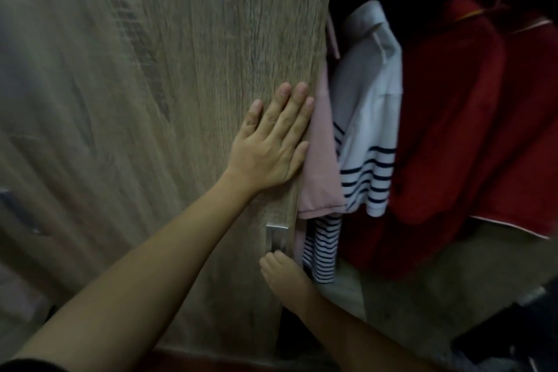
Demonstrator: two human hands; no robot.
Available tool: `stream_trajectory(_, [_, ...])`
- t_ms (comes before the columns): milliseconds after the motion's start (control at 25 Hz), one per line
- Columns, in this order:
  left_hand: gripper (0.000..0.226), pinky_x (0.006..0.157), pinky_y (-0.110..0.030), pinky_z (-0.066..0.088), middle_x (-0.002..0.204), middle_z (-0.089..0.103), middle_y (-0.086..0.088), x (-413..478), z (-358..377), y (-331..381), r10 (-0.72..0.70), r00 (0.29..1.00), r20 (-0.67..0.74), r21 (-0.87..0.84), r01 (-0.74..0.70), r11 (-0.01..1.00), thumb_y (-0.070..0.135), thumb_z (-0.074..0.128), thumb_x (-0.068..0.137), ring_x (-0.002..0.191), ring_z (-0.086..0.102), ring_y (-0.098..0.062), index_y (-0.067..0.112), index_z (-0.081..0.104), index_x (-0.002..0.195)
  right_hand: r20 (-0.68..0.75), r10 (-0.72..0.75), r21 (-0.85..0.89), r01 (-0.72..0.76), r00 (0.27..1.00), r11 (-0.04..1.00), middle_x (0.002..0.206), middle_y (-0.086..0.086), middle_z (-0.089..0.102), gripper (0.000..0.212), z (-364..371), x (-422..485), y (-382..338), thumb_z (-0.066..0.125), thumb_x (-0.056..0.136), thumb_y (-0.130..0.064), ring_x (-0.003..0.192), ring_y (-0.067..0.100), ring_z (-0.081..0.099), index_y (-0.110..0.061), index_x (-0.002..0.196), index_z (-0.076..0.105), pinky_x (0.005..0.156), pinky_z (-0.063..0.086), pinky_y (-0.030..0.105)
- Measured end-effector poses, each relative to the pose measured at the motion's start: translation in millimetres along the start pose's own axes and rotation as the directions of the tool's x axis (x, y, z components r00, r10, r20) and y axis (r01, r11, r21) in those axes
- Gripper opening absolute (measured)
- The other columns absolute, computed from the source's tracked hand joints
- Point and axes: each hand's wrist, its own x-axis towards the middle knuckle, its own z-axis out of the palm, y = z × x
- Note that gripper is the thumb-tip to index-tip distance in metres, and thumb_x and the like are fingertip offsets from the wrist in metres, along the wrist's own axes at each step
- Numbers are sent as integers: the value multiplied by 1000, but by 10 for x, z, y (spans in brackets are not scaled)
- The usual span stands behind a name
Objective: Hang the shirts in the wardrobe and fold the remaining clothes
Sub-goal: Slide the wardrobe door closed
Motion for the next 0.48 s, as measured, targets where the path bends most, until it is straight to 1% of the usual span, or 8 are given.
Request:
stream_trajectory(40, [63,116,-39,-3,157,-12,-7,67,24,138,0,1000,0,-8,0,1000,36,27,96,145,-6,-22,6,7,148,1,40,-54,-40,999,998,106,3,56,28,68,-117,58,49,92,-30,100,18,52,-12,111,60,91,38,30])
stream_trajectory(120, [63,116,-39,-4,157,-13,-8,206,61,400,3,1000,-9,-12,-3,1000,35,27,96,145,-7,-22,6,7,148,-91,13,-79,-20,996,997,114,10,50,28,207,-322,146,39,97,-20,108,24,47,-3,117,50,98,37,33])
stream_trajectory(160, [63,116,-39,-4,157,-13,-8,272,79,524,1,1000,-16,-8,-1,1000,36,27,96,145,-7,-22,6,7,148,-110,48,-40,-53,993,998,111,8,53,27,303,-399,176,42,96,-22,104,22,50,-6,114,54,95,39,31])
stream_trajectory(240, [63,116,-39,-4,157,-12,-9,406,111,787,-11,1000,-22,-14,11,1000,36,26,96,145,-7,-22,6,7,148,8,89,67,-89,996,994,92,-2,60,22,455,-594,234,58,85,-36,86,13,56,-19,96,66,81,45,23])
stream_trajectory(280, [62,116,-39,-4,157,-12,-9,478,131,936,-13,1000,-24,-22,12,1000,36,26,96,145,-7,-22,6,8,148,25,127,97,-128,992,987,84,-5,60,20,513,-711,288,63,79,-40,79,11,57,-23,87,69,76,46,22])
stream_trajectory(320, [62,116,-40,-4,157,-12,-10,550,154,1084,-9,1000,-25,-30,8,1000,36,25,97,145,-7,-23,6,8,148,11,141,95,-141,990,985,84,-5,60,20,616,-812,342,63,80,-40,80,11,57,-23,89,69,77,46,22])
stream_trajectory(400, [61,116,-40,-3,157,-11,-11,687,196,1361,2,999,-33,-53,-4,999,35,26,97,145,-7,-23,5,9,148,38,156,51,-157,987,986,100,3,57,25,751,-1041,470,50,92,-28,94,17,54,-13,108,62,87,44,28])
stream_trajectory(480, [61,116,-41,-4,157,-11,-12,830,242,1638,14,999,-51,-63,-17,998,35,27,97,145,-6,-24,5,10,147,-42,177,-4,-177,983,984,108,9,53,30,958,-1242,588,42,96,-22,100,23,50,-6,118,55,92,40,33])
